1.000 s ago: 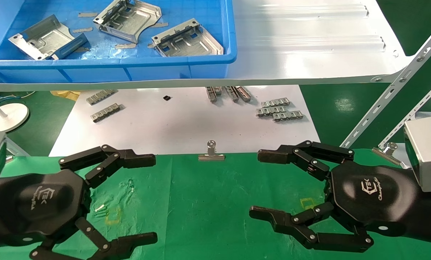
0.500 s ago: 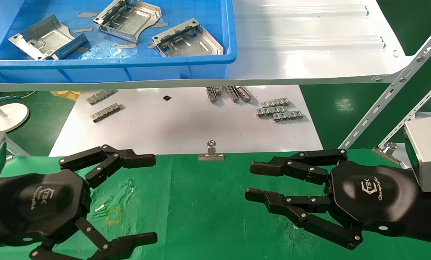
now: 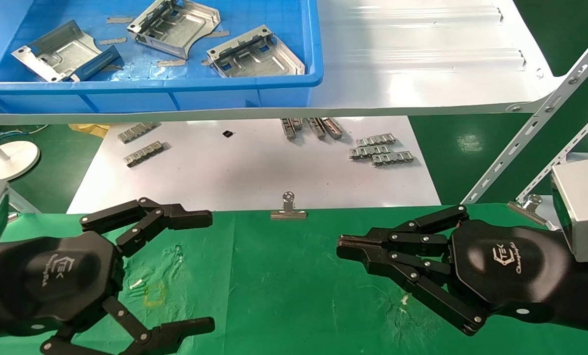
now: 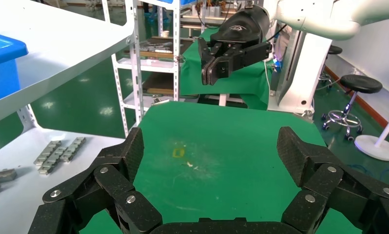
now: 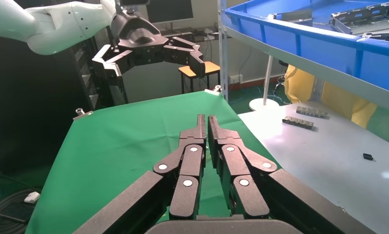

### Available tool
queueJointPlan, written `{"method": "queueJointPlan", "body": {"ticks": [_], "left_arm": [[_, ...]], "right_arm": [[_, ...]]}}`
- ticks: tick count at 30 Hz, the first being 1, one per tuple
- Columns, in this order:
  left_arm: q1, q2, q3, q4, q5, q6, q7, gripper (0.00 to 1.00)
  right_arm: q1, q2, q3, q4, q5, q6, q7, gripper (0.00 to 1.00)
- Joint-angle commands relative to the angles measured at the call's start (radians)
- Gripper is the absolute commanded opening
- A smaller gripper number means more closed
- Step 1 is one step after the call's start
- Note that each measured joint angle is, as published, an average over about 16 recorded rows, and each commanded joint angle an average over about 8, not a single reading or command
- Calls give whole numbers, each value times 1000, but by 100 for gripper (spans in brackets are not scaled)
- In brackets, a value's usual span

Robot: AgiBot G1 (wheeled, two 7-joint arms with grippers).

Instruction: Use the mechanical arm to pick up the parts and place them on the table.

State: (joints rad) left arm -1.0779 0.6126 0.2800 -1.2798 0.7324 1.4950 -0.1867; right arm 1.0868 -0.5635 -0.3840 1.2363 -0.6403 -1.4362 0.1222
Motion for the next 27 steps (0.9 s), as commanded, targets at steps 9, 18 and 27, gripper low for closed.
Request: {"method": "queueJointPlan", "body": {"ticks": [9, 18, 27], "left_arm": [[-7, -3, -2, 0, 6, -6, 3, 100], [-191, -8, -17, 63, 107, -82, 10, 100], [-553, 158, 98, 406, 378, -170, 8, 100]], "right_arm": [[0, 0, 0, 0, 0, 0, 0, 0], [0, 0, 0, 0, 0, 0, 0, 0], [0, 0, 0, 0, 0, 0, 0, 0]]}}
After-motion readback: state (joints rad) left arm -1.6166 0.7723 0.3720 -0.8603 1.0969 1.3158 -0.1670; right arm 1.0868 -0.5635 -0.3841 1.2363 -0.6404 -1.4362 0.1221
